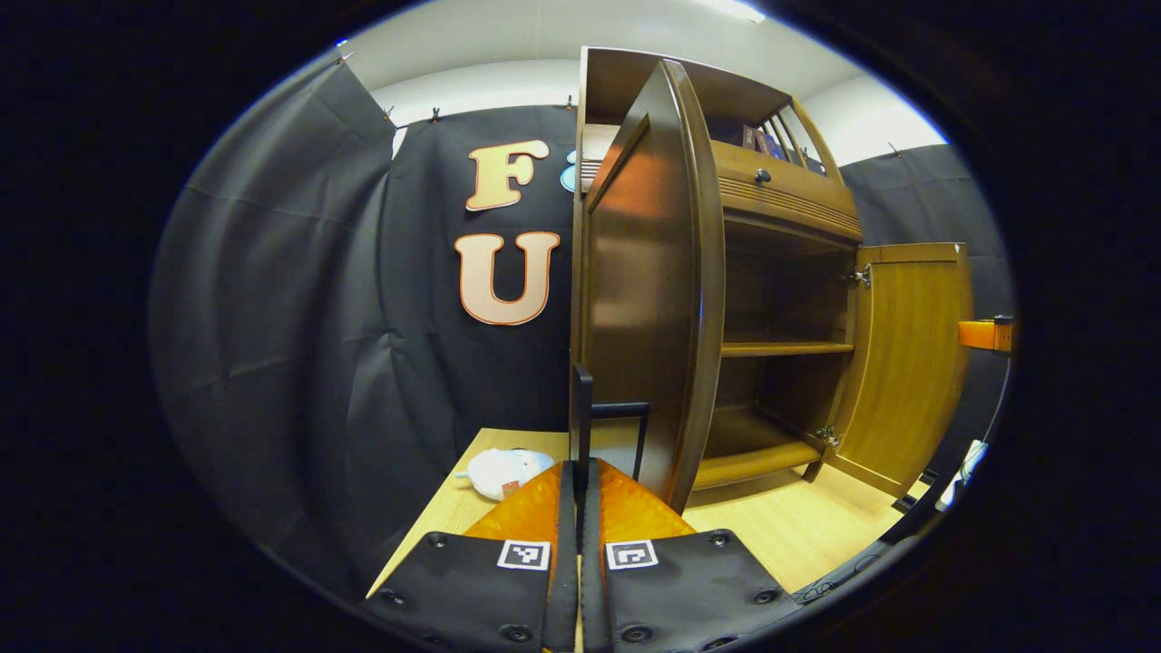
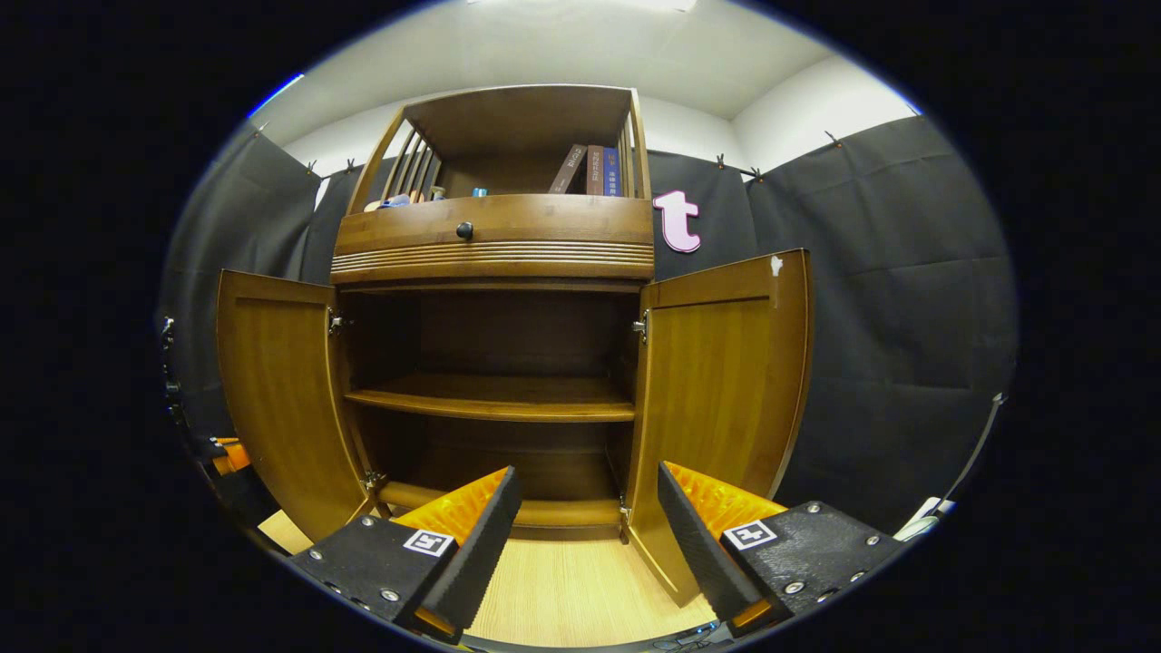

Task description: Open the right door of the double-door shoe cabinet with the right hand, and open the left door with the left hand.

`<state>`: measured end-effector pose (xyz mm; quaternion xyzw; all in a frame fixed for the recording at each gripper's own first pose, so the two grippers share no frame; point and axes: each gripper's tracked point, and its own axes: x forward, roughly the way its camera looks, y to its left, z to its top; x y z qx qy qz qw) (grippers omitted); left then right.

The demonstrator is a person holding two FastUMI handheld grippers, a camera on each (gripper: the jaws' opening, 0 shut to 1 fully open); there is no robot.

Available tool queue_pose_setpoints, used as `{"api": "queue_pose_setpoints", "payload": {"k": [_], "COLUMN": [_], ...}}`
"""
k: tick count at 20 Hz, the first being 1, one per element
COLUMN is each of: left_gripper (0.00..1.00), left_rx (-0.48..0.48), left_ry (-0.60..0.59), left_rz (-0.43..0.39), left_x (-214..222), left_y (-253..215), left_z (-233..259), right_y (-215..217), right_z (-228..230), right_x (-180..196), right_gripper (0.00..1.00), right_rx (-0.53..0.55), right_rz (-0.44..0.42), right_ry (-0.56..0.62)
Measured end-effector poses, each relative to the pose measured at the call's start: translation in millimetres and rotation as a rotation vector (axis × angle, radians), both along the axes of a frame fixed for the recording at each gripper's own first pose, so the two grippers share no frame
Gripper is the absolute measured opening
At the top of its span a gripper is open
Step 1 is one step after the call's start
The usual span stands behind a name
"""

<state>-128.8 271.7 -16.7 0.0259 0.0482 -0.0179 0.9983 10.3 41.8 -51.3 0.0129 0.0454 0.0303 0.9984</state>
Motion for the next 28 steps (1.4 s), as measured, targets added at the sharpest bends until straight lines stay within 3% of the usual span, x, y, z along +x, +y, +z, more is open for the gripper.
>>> {"api": "queue_pose_setpoints", "payload": {"k": [8,18,19,23,24,25,26,28], "left_gripper": [0.09,0.11,0.03,0.11,0.07,0.1,0.11,0.29], "left_rx": [-0.004,-0.022,-0.015,-0.007,-0.003,-0.004,-0.002,0.013], "left_ry": [-0.018,-0.002,-0.009,-0.046,-0.055,-0.065,-0.073,-0.087], "left_rz": [0.06,0.117,0.12,0.109,0.107,0.091,0.082,0.048], "left_x": [-13,-64,-67,-75,-74,-75,-75,-69], "left_y": [45,38,35,14,9,1,-8,-27], "left_z": [12,67,78,122,131,140,150,166], "right_y": [26,33,32,24,22,20,19,17], "right_z": [-7,7,9,22,27,32,36,44], "right_x": [0,-2,-2,-6,-7,-8,-9,-13], "right_gripper": [0.92,0.92,0.92,0.92,0.92,0.99,0.92,0.92], "right_rx": [0.015,0.015,0.013,0.007,0.005,0.001,-0.005,-0.009], "right_rz": [0.03,0.046,0.043,0.028,0.028,0.029,0.03,0.033], "right_ry": [0.01,-0.009,-0.012,-0.02,-0.027,-0.033,-0.034,-0.047]}}
